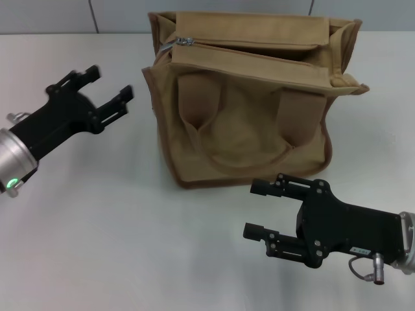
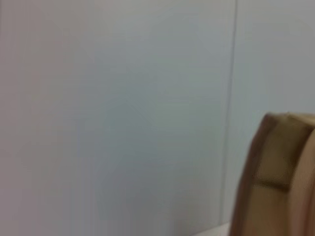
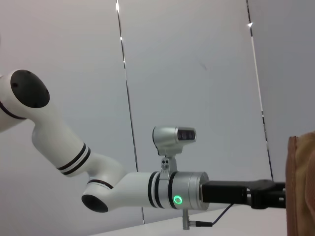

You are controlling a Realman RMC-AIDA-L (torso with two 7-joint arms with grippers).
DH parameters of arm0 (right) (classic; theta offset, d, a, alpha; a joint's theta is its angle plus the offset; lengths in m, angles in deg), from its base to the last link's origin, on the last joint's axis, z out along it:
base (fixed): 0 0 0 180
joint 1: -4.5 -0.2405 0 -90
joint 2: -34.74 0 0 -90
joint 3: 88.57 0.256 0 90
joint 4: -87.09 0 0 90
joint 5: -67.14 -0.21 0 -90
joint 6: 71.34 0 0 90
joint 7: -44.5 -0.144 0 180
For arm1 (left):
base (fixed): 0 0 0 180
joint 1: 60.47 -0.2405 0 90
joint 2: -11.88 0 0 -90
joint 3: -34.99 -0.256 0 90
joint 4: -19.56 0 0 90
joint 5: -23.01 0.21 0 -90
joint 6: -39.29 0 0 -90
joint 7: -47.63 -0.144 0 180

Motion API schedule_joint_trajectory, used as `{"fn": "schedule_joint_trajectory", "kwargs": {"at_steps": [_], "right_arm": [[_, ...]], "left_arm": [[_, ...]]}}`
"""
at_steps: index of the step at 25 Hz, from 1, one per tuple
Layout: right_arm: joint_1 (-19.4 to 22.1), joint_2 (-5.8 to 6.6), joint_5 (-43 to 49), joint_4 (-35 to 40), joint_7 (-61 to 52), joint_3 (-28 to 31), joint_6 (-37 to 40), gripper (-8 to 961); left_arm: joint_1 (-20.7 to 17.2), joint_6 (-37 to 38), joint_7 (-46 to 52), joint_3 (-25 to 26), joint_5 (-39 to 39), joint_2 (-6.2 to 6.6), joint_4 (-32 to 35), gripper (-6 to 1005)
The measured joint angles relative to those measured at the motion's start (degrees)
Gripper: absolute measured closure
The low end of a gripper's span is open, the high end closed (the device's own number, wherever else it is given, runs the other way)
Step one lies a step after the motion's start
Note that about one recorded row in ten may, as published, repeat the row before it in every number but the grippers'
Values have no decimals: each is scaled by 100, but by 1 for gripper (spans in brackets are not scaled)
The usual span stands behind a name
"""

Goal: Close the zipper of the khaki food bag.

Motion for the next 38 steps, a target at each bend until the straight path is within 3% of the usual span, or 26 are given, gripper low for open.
{"fn": "schedule_joint_trajectory", "kwargs": {"at_steps": [5, 12, 22, 38], "right_arm": [[104, -3, -3, -26, 2, 35, 10, 297], [125, -4, -7, -46, 4, 37, -1, 298], [-98, -4, -7, -125, 7, 46, 22, 298], [-131, -4, -7, -251, 7, 73, 26, 299]], "left_arm": [[-40, 764, -17, -313, 32, 12, 94, 213], [-94, 1199, -78, -304, -91, 16, 152, 213], [486, 576, -278, -291, -219, -37, -346, 213], [630, 445, -319, -344, -709, -36, -490, 264]]}}
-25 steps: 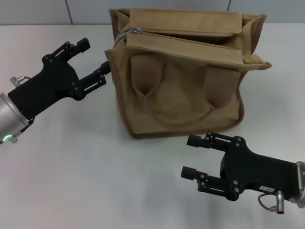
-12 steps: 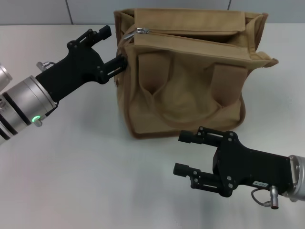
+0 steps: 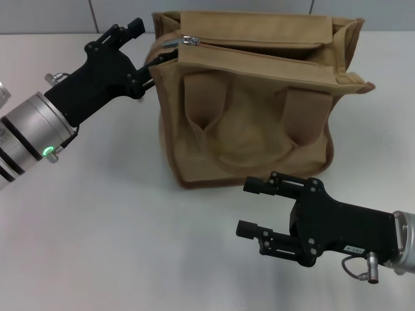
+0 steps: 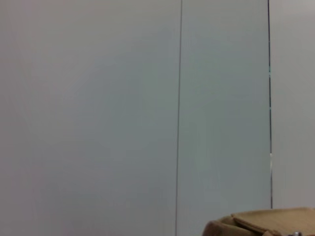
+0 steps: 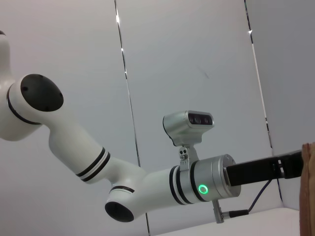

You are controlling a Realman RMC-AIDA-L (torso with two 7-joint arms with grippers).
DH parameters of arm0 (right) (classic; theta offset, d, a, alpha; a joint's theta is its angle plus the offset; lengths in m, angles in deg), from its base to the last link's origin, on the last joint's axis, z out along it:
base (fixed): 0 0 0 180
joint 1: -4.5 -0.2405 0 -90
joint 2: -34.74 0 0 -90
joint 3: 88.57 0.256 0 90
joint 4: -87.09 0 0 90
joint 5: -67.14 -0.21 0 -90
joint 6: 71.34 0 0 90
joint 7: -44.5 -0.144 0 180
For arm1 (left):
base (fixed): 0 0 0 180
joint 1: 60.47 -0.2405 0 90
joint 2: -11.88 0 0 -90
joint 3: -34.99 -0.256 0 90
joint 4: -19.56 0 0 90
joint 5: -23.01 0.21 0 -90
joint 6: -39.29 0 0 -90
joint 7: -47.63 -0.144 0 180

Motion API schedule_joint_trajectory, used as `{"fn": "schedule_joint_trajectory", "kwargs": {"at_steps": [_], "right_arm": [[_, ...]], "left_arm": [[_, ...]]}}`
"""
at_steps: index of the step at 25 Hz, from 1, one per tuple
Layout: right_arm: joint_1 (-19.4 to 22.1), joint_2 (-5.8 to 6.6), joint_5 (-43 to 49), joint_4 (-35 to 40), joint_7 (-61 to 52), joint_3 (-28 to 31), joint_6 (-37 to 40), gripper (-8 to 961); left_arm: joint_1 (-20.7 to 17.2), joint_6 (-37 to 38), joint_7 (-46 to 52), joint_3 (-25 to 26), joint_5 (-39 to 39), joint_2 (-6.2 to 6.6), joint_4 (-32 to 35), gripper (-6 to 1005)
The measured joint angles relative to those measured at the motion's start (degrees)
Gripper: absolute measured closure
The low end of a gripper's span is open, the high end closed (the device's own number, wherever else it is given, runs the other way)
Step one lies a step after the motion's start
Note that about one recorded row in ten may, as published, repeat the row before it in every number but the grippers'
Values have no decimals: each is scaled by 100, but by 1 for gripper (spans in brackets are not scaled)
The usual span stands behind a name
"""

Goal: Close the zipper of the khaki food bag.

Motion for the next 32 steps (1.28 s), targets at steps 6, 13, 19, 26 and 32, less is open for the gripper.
{"fn": "schedule_joint_trajectory", "kwargs": {"at_steps": [6, 13, 19, 26, 32], "right_arm": [[17, 0, 0, 2, 0, 42, -14, 299], [1, 0, 1, -33, 0, 52, -34, 299], [-17, 0, 1, -142, -1, 160, 1, 300], [-46, 0, 1, -318, -1, 288, 20, 300], [-26, 2, 1, -637, -155, 1068, 80, 300]], "left_arm": [[-50, 20, -1, -55, 22, 0, -83, 301], [-84, 27, -51, -36, 4, 0, -205, 410], [-108, 166, -56, -34, 7, 0, -217, 660], [-142, 632, -15, 35, -37, 0, -294, 887], [47, 748, 148, 46, -520, 0, -655, 973]]}}
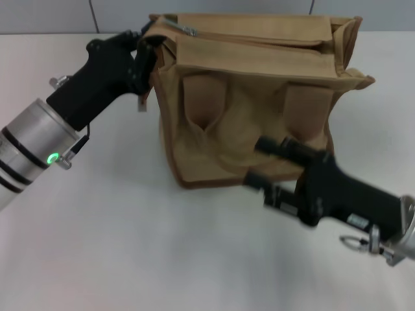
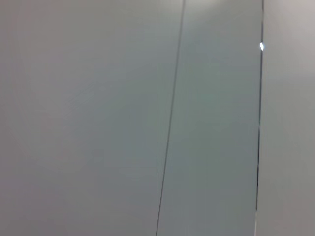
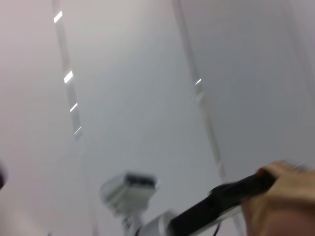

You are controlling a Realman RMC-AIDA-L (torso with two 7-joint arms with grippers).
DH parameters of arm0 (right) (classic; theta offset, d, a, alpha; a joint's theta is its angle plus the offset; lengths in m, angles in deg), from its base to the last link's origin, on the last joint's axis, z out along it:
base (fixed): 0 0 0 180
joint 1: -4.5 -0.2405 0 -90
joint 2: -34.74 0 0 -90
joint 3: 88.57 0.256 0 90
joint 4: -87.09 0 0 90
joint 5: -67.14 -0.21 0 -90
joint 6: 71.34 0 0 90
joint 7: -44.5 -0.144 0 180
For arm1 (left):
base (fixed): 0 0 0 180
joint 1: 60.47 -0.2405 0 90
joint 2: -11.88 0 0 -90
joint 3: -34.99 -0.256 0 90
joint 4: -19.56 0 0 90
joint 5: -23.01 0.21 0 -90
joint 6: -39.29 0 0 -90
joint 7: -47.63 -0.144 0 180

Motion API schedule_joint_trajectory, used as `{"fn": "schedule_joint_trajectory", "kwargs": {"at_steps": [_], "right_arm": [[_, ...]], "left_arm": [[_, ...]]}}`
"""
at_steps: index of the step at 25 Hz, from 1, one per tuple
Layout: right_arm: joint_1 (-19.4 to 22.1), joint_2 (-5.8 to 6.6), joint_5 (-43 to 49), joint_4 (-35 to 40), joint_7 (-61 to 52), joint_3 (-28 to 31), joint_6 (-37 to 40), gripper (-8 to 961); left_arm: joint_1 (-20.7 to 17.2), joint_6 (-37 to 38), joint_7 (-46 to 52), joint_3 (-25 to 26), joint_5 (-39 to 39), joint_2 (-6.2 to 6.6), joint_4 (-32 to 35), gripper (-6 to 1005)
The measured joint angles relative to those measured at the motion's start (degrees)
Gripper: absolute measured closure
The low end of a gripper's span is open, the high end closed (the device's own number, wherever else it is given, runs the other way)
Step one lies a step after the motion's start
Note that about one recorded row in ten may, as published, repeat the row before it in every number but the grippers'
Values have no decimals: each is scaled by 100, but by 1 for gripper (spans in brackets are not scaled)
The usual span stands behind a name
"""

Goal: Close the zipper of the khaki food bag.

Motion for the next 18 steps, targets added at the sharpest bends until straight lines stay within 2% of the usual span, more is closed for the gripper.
{"fn": "schedule_joint_trajectory", "kwargs": {"at_steps": [3, 6, 10, 14, 16, 18], "right_arm": [[-49, 4, -1, -109, -453, 639, 24, 300], [-224, 11, -1, -115, -1171, 1019, 64, 301], [-562, 19, -1, -82, -2247, 1292, -239, 301], [-728, 16, 1, -92, -2403, 1273, -316, 301], [-759, 8, 0, -131, -2415, 1312, -289, 301], [-732, 1, -39, -246, -2673, 1559, -284, 301]], "left_arm": [[143, 19, 277, 1, -81, 0, -58, 972], [363, 113, 491, 1, -82, 0, -227, 972], [508, 361, 510, -3, -63, 0, -486, 972], [555, 345, 463, -41, -49, 0, -631, 972], [493, 208, 604, 94, -72, 0, -632, 971], [408, 190, 852, 173, -58, 0, -633, 971]]}}
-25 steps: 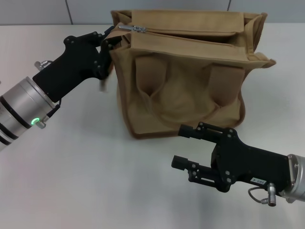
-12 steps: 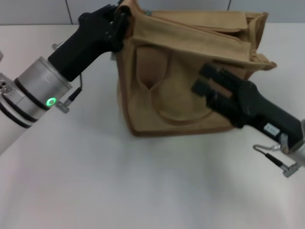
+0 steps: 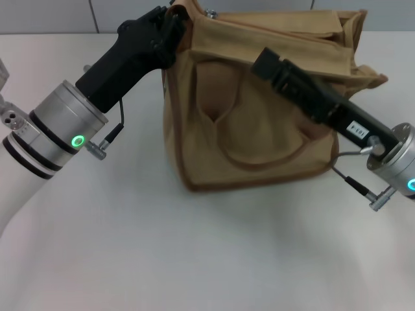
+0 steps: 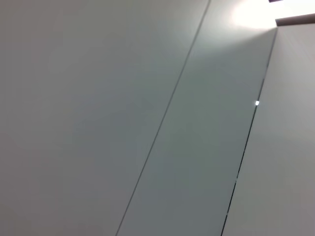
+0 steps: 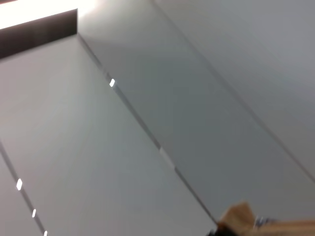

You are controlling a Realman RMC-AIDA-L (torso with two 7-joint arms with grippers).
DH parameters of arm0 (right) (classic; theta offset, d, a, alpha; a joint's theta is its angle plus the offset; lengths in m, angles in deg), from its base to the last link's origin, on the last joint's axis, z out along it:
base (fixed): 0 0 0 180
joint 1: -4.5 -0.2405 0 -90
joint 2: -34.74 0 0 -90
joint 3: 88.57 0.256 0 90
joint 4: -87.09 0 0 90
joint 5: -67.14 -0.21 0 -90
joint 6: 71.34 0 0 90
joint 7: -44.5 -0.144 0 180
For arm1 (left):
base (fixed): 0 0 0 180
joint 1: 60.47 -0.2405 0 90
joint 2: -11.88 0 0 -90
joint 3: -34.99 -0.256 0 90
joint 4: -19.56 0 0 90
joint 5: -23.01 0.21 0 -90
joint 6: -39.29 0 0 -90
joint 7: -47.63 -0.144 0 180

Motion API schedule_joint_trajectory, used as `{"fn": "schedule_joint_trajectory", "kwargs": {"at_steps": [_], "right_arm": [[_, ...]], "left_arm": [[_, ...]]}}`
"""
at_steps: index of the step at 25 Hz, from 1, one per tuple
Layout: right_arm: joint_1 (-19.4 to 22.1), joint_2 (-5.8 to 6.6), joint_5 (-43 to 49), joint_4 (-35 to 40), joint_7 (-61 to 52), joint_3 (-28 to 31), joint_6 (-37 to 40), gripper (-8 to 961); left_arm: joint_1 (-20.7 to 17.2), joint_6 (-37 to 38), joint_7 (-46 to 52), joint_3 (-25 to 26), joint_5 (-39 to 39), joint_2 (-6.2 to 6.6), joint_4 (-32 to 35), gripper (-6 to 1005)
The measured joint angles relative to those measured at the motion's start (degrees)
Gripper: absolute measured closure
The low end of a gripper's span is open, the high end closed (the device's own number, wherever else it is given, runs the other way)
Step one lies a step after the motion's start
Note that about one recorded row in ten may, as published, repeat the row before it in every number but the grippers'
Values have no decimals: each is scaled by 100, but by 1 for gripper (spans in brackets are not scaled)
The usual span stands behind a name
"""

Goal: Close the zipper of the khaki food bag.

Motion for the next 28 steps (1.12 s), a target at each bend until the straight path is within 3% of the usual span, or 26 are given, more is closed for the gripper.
{"fn": "schedule_joint_trajectory", "kwargs": {"at_steps": [5, 12, 23, 28], "right_arm": [[-39, -1, -16, -317, -830, 420, -56, 301], [-438, -4, -20, -727, -2309, 931, -404, 302], [-553, -21, -6, -889, -2581, 1008, -744, 302], [-544, -21, -11, -915, -2469, 1041, -1205, 396]], "left_arm": [[-33, 17, -54, -6, 5, 0, -37, 971], [19, 71, -71, -83, 20, 0, -44, 971], [71, 138, -356, -102, 134, 0, -6, 970], [81, 139, -365, -93, 153, 0, 7, 970]]}}
